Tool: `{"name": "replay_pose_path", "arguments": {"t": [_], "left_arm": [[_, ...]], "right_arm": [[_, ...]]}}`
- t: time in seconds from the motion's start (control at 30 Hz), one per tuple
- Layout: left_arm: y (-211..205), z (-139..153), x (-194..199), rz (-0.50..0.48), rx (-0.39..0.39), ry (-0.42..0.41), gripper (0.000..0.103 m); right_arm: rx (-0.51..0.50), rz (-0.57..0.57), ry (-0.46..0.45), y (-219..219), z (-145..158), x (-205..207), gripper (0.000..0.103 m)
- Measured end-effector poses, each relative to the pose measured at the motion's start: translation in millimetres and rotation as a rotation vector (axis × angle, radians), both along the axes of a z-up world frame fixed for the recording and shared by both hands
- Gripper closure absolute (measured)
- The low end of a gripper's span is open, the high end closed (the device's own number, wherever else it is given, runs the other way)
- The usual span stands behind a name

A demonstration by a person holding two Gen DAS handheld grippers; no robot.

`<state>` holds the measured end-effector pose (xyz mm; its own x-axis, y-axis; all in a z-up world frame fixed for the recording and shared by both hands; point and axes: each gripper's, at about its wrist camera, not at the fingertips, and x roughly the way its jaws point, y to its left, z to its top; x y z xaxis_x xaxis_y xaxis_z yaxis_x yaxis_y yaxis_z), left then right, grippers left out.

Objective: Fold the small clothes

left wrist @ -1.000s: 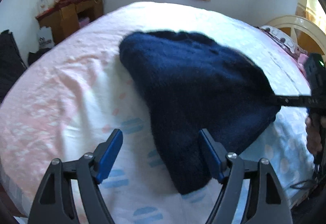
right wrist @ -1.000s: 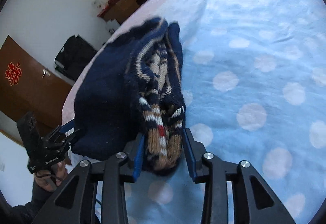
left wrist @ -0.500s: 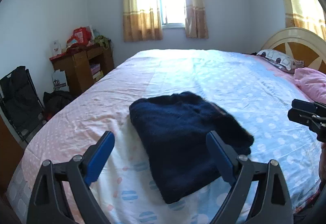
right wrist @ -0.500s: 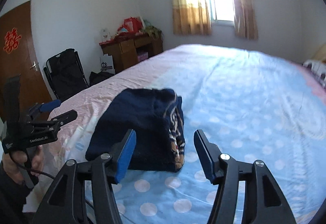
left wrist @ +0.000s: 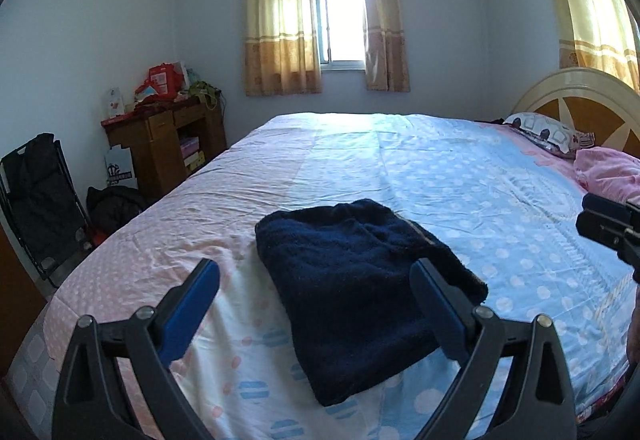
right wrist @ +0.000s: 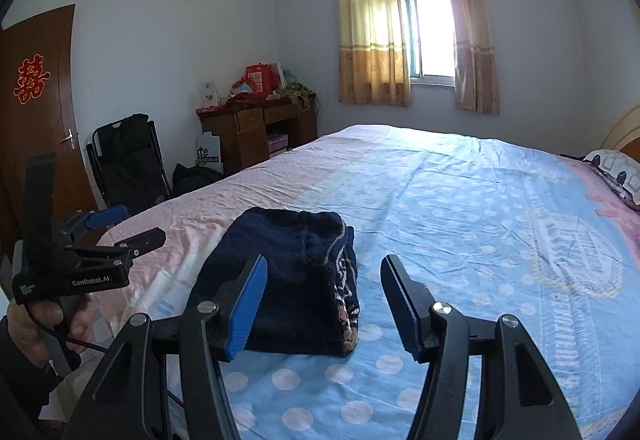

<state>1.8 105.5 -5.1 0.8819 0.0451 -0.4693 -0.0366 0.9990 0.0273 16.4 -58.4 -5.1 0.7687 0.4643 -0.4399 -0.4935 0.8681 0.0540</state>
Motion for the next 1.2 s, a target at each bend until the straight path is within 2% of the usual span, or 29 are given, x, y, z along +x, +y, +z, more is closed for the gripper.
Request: {"name": "replay_pose_path", "arguments": {"t": [1.2], "left_arm": [[-1,-1,0,-0.001,0.001,0.002,0.004]], "right_arm": [[0.004,0.012,-0.011,0,0,-10,0.042]]}}
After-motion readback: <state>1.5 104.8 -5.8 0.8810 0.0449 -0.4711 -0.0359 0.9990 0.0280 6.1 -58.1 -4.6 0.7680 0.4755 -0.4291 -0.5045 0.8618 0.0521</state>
